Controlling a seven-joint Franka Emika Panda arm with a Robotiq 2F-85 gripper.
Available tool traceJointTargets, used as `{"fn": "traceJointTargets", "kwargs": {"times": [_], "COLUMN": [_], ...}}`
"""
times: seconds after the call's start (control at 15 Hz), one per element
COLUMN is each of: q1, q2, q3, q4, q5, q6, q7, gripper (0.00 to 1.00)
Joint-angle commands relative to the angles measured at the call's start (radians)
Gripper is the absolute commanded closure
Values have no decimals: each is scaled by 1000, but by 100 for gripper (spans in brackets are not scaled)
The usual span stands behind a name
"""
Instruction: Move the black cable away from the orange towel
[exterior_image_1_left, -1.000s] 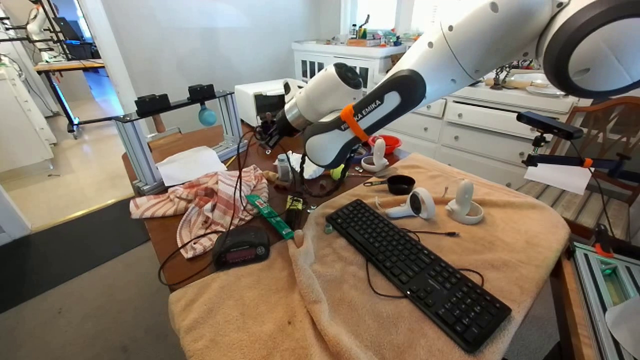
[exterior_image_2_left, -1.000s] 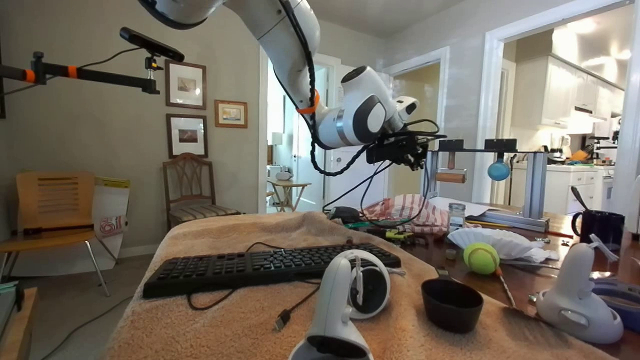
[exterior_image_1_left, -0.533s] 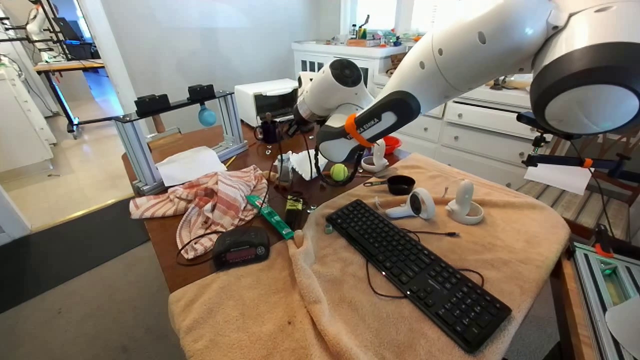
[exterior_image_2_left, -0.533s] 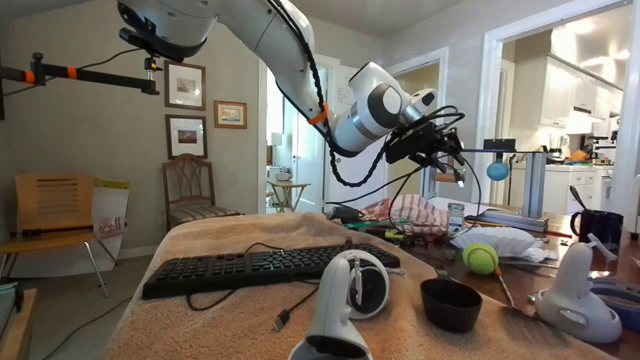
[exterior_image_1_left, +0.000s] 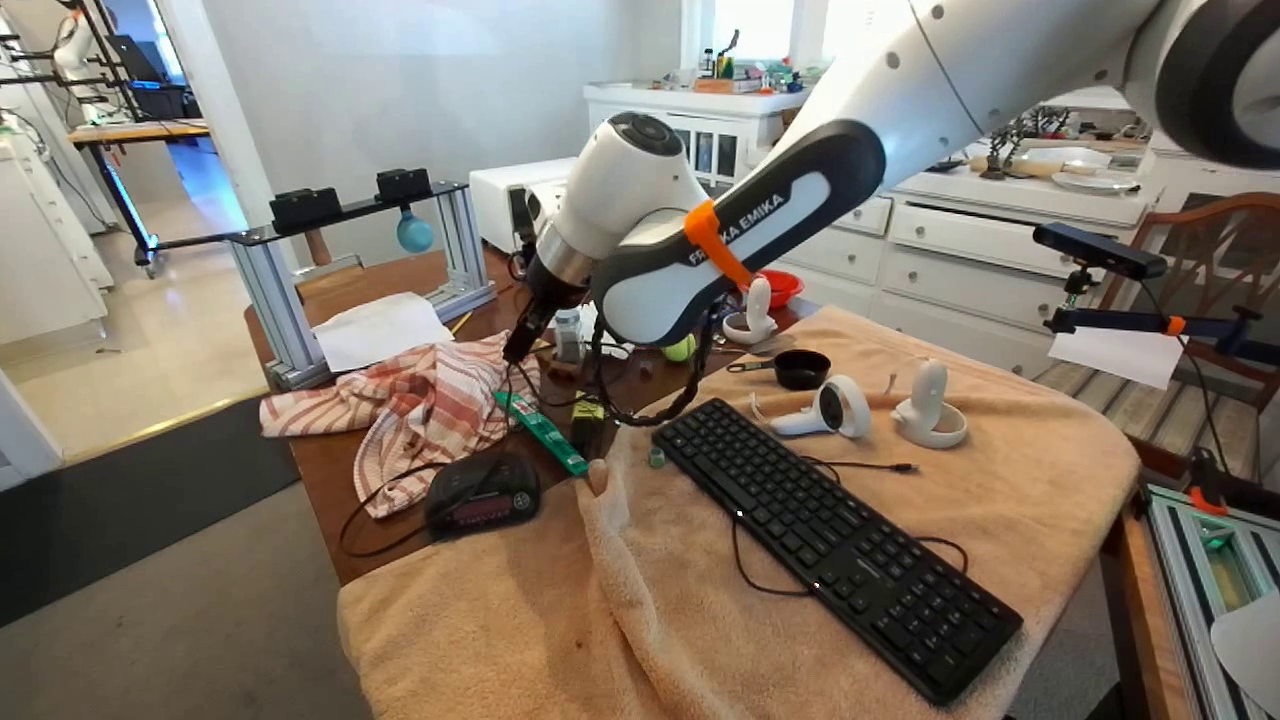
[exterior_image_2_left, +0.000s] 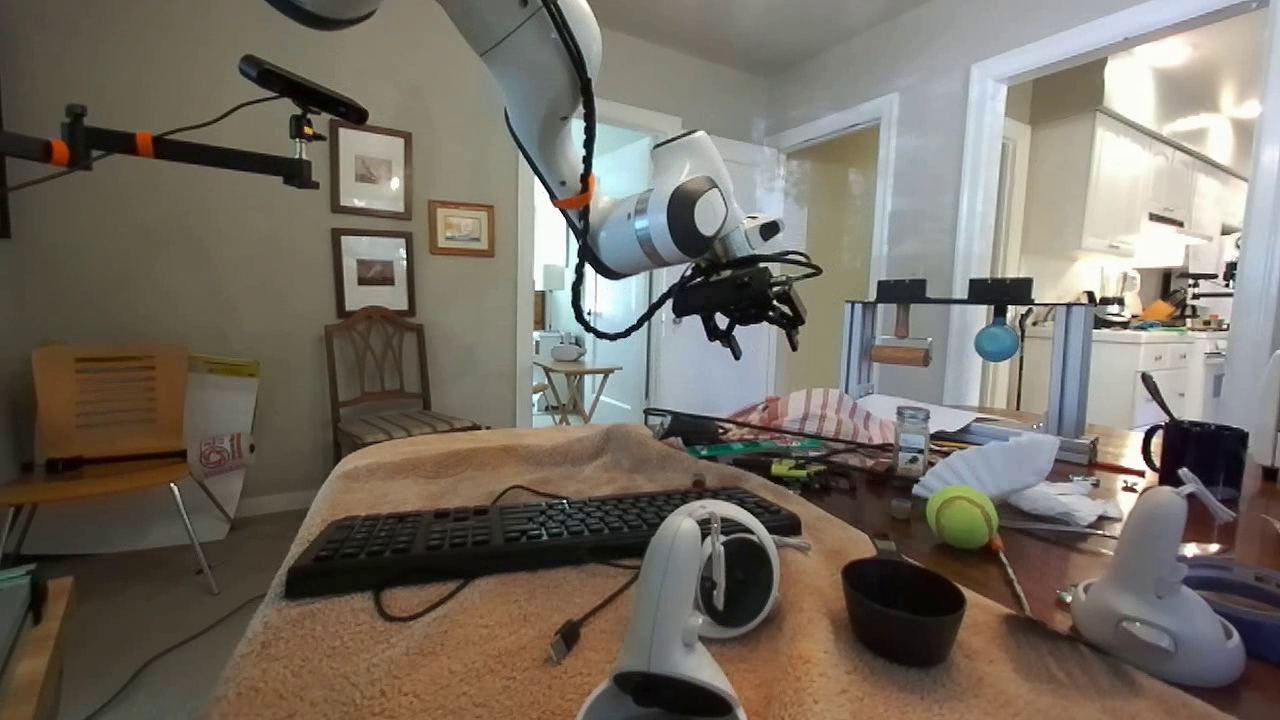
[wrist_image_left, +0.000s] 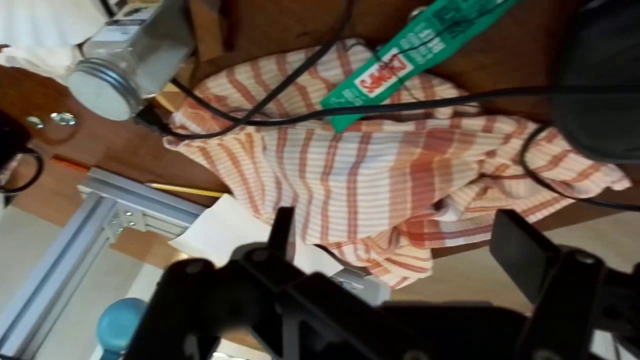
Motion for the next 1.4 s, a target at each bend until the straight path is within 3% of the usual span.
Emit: {"fn": "traceJointTargets", "kwargs": {"times": [0.0, 0.2, 0.47, 0.93, 1.13, 1.33], "q1": [-180, -237, -217, -143, -104, -101], "q2": [-67, -42, 46, 255, 325, 388], "q3": [239, 308, 299, 227, 146, 88], "q4": [-24, 61, 213, 506, 623, 740], "q5": [10, 53, 73, 3, -52, -59], "q6": [-172, -399, -591, -610, -578, -625], "q7": [-135, -145, -73, 28, 132, 258], "gripper": [0, 0, 0, 0, 0, 0]}}
